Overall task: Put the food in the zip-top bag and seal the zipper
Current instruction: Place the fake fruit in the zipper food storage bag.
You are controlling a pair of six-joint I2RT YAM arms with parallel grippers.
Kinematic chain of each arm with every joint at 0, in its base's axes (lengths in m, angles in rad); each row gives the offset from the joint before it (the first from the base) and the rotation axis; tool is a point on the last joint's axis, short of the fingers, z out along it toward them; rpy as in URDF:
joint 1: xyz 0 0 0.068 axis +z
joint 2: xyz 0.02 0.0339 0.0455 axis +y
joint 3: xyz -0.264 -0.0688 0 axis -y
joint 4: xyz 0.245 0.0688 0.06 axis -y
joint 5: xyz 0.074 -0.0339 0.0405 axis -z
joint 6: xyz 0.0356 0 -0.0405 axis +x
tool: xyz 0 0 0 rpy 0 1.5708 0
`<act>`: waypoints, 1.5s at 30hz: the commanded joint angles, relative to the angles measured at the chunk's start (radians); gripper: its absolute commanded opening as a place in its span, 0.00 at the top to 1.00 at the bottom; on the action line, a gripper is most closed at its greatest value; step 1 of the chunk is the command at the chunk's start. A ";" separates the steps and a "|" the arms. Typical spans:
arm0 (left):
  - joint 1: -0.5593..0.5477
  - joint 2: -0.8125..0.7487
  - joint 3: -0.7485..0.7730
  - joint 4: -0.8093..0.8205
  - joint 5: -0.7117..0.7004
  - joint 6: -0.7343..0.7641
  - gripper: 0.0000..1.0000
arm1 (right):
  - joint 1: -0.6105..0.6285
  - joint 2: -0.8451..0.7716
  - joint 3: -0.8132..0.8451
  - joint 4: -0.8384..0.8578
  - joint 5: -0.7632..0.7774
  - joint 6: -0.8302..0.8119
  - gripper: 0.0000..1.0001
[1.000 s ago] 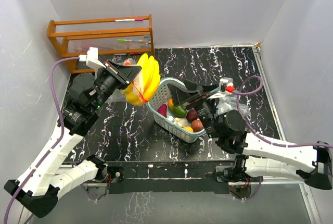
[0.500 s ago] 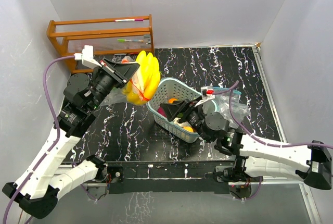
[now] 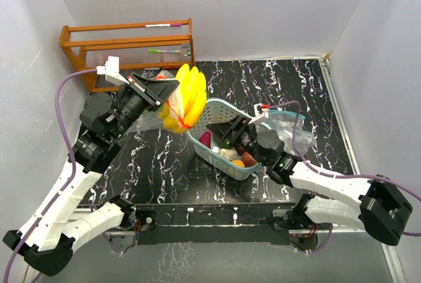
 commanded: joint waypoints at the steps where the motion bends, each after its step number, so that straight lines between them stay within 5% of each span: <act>1: -0.004 -0.007 0.009 0.094 0.045 -0.016 1.00 | -0.058 -0.008 -0.083 0.321 -0.173 0.120 0.32; 10: -0.004 0.014 -0.009 0.135 0.100 -0.037 1.00 | -0.073 0.085 -0.054 0.546 -0.358 0.183 0.35; 21: -0.005 0.023 -0.034 0.182 0.147 -0.050 1.00 | -0.095 0.218 -0.057 0.774 -0.412 0.309 0.39; 28: -0.004 0.008 -0.037 0.186 0.149 -0.044 1.00 | -0.116 0.147 -0.104 0.607 -0.304 0.297 0.44; 35: -0.004 0.010 -0.045 0.194 0.154 -0.044 1.00 | -0.135 0.180 -0.092 0.690 -0.341 0.328 0.41; 45: -0.005 0.007 -0.053 0.201 0.156 -0.044 1.00 | -0.143 0.466 -0.054 1.113 -0.487 0.525 0.45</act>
